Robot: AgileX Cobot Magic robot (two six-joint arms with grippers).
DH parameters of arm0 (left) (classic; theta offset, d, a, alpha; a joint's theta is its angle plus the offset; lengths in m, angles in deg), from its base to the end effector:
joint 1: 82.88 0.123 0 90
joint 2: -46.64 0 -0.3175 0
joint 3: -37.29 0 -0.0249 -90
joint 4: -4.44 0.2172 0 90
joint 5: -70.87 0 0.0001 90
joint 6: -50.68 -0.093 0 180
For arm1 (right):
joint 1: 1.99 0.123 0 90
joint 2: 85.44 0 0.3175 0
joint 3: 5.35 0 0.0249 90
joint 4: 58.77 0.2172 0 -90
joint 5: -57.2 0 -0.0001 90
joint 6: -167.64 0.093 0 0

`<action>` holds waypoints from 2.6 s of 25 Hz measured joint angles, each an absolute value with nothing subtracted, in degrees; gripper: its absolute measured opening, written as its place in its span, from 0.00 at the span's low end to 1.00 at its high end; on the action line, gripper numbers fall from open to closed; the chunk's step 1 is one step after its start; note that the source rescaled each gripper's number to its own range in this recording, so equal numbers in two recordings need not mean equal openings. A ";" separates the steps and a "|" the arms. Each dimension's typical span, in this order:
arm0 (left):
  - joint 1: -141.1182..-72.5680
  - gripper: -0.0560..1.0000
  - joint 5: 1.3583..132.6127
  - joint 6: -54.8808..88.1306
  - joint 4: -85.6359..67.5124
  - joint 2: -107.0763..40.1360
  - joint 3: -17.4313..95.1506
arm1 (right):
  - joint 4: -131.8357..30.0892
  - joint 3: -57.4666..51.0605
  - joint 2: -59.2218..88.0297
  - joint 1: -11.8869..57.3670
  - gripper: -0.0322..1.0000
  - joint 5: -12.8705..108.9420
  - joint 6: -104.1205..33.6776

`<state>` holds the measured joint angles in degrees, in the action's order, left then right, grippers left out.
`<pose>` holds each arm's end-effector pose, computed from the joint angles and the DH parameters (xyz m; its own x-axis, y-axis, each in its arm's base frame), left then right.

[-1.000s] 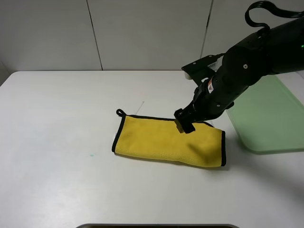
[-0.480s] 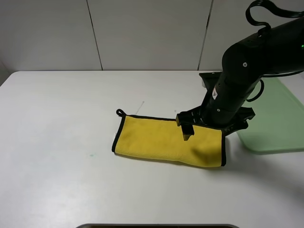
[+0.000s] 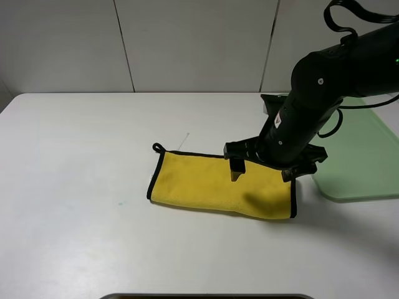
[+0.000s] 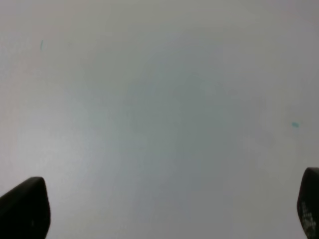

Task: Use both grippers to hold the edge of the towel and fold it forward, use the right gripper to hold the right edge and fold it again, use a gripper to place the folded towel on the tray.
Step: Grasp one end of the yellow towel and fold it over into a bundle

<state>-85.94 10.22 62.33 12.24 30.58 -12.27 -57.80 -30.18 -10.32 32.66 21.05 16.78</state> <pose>-0.0423 0.0133 0.2688 -0.5763 -0.1043 -0.8105 -0.1219 0.9917 -0.0409 0.2357 0.1640 0.2200 -0.9760 -0.0682 -0.2070 -0.0966 0.9868 0.1303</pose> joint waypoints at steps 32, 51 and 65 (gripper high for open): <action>-85.87 1.00 10.22 62.33 12.24 30.58 -12.27 | -63.21 -30.18 -11.40 28.60 1.00 20.00 25.67; -85.87 1.00 10.22 62.33 12.24 30.58 -12.27 | -51.98 -38.74 -14.85 19.33 1.00 28.94 6.61; -85.87 1.00 10.22 62.33 12.43 30.58 -12.27 | -48.68 -38.53 -19.35 18.69 1.00 31.94 0.99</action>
